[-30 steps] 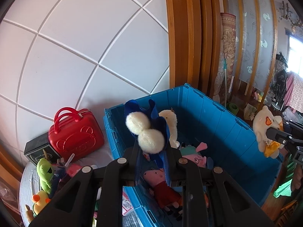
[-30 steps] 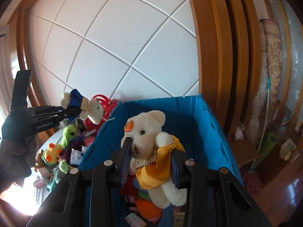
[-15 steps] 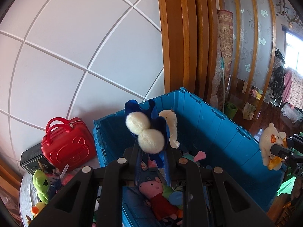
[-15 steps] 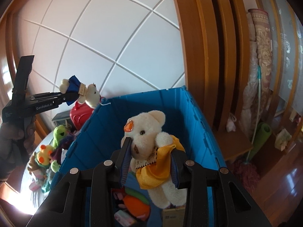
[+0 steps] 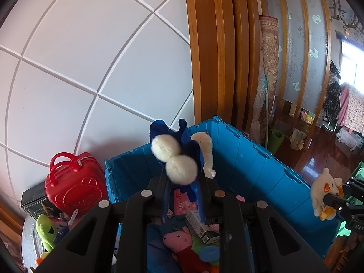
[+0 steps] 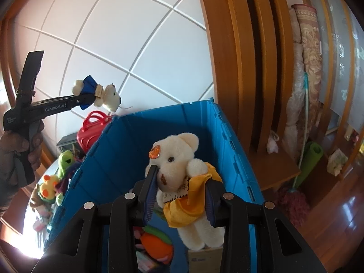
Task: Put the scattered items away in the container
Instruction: 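Open both tools to drop the two plushes into the crate, then move both tools back over the remaining pile, then grasp the pink-and-white pad pack with the left tool while the right tool grasps the white paper roll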
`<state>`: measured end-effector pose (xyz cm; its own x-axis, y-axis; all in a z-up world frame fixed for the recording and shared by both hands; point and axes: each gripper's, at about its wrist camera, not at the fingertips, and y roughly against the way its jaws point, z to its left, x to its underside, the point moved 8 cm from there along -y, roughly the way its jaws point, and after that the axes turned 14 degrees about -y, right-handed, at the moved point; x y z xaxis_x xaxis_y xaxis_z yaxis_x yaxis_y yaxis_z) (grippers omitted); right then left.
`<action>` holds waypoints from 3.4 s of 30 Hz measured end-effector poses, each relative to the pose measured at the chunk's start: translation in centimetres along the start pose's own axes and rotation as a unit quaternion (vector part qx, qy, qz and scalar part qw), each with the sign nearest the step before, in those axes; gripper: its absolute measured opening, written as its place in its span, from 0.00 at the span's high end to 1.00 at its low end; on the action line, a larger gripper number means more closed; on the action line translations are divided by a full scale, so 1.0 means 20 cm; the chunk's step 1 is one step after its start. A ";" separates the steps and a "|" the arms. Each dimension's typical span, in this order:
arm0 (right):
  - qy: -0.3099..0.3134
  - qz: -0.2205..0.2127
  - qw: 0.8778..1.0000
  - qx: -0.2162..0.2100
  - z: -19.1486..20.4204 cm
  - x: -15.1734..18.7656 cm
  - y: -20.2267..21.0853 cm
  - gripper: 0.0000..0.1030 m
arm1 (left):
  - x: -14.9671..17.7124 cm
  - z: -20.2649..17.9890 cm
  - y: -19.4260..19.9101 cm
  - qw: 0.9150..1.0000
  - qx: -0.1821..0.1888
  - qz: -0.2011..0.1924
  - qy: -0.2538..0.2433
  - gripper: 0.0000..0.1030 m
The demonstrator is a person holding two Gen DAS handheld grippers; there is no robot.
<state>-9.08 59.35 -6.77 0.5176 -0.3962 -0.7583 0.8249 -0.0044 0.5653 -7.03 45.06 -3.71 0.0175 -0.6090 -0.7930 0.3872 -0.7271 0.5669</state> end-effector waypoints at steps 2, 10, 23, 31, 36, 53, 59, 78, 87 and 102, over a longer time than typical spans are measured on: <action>-0.001 0.000 1.000 0.000 -0.01 0.00 0.00 0.66 | -0.01 0.00 -0.01 1.000 -0.001 0.000 0.005 0.81; 0.002 -0.011 1.000 -0.003 0.03 0.00 0.00 0.00 | 0.02 0.07 -0.01 0.999 -0.012 0.009 0.042 0.00; 0.024 0.008 0.999 -0.024 0.17 0.05 -0.04 0.00 | 0.39 0.28 0.11 0.993 -0.026 0.039 0.107 0.00; 0.046 0.014 0.998 -0.047 0.39 0.11 -0.03 0.00 | 0.67 0.33 0.24 0.989 -0.032 0.062 0.130 0.00; 0.066 0.026 0.995 -0.066 0.57 0.18 -0.05 0.00 | 0.88 0.39 0.34 0.985 -0.043 0.076 0.148 0.00; 0.145 0.057 0.979 -0.128 1.38 0.48 -0.13 0.00 | 1.64 0.94 0.78 0.962 -0.117 0.114 0.221 0.00; 0.173 0.079 0.970 -0.149 1.71 0.66 -0.18 0.00 | 2.04 1.15 0.94 0.943 -0.142 0.148 0.261 0.00; 0.179 0.187 0.959 -0.115 2.12 1.45 -0.69 0.00 | 2.93 1.50 1.15 0.917 -0.150 0.240 0.282 0.00; 0.141 0.238 0.958 -0.073 2.06 1.80 -0.97 0.00 | 3.32 1.57 0.93 0.911 -0.111 0.273 0.290 0.00; 0.133 0.271 0.953 -0.014 1.93 2.05 -1.16 0.00 | 3.67 1.64 0.64 0.894 -0.102 0.334 0.279 0.02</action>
<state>-15.81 7.70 -38.49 0.9058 -0.0869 -0.4147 0.4236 0.1599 0.8916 -31.12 -19.38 -47.38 0.7437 -0.5912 -0.3120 0.2768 -0.1525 0.9487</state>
